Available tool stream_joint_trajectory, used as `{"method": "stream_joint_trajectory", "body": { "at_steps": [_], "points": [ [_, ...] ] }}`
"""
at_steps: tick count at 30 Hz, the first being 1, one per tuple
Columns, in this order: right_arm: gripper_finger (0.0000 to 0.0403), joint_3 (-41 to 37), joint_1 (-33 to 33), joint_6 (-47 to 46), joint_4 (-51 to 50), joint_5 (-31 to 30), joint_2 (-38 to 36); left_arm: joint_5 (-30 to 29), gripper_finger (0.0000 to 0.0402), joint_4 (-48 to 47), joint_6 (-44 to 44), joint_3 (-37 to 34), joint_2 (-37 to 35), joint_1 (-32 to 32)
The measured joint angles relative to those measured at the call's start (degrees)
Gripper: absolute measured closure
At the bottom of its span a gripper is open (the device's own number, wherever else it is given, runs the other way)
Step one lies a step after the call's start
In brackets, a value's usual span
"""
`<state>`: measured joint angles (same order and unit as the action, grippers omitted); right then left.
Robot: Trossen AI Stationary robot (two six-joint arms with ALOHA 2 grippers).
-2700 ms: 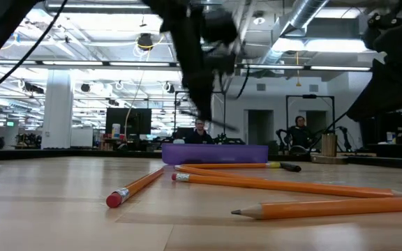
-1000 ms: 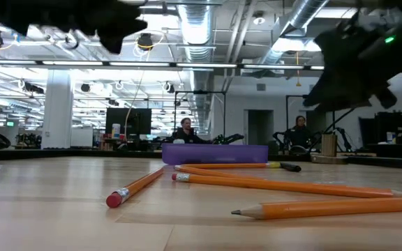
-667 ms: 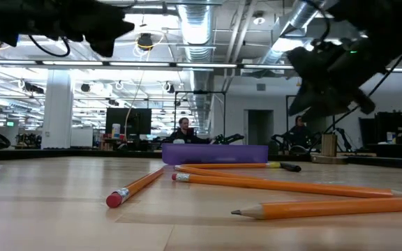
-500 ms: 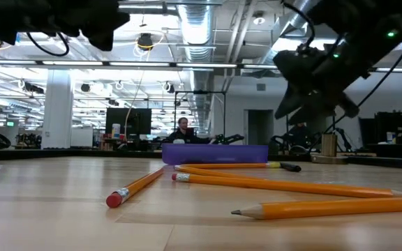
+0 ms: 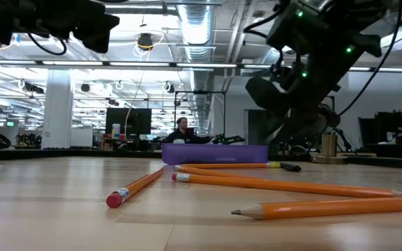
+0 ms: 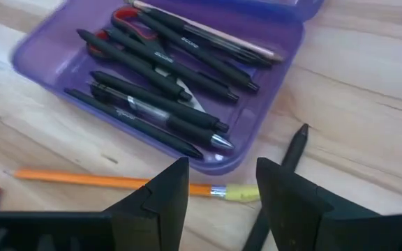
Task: Pick & place school supplies into a supply box
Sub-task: Put the black pen into the violet supply box
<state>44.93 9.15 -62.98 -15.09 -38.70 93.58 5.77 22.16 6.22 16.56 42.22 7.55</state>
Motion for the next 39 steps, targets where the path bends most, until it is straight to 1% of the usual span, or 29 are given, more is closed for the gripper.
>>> {"method": "stream_joint_trajectory", "body": {
  "at_steps": [3,7,12,19,23,26,28,30,33,36,39],
  "points": [
    [0.0241,1.1,0.1,-0.4,-1.2,0.0,0.6,-0.5,0.0264,0.3,0.0,0.0,0.0,0.0],
    [0.0241,1.2,0.7,-0.4,-0.5,-0.3,0.2,-2.1,0.0264,0.4,0.0,0.0,0.1,0.0],
    [0.0241,1.3,1.8,-0.6,1.1,-0.4,-0.1,-2.2,0.0264,0.2,-1.1,0.0,0.1,0.0],
    [0.0241,1.5,2.6,-3.0,0.4,-0.1,-0.1,-1.7,0.0264,-5.1,-2.7,0.0,0.1,0.0],
    [0.0241,4.6,2.6,-3.0,-2.0,-0.1,0.0,-1.7,0.0264,-7.3,-4.6,0.0,0.1,0.0],
    [0.0241,7.6,2.3,-1.6,-5.4,-0.1,0.0,-1.6,0.0265,-6.8,-6.3,0.0,0.1,0.0],
    [0.0241,9.8,1.9,-1.2,-8.4,0.1,0.0,0.1,0.0265,-4.5,-7.5,0.0,0.1,0.0],
    [0.0241,11.7,1.2,-1.6,-12.3,1.6,0.0,4.1,0.0265,-1.9,-7.5,0.0,0.1,0.0],
    [0.0241,14.5,-0.7,-1.9,-16.7,6.5,0.0,8.2,0.0265,2.0,-8.2,0.0,-0.2,0.0],
    [0.0241,15.9,-3.0,-1.4,-19.9,13.7,0.0,8.9,0.0265,2.9,-8.5,0.0,-0.5,0.0],
    [0.0241,17.5,-5.2,-1.0,-22.6,18.2,0.0,9.0,0.0265,3.5,-9.1,0.0,-0.7,0.0]
  ]
}}
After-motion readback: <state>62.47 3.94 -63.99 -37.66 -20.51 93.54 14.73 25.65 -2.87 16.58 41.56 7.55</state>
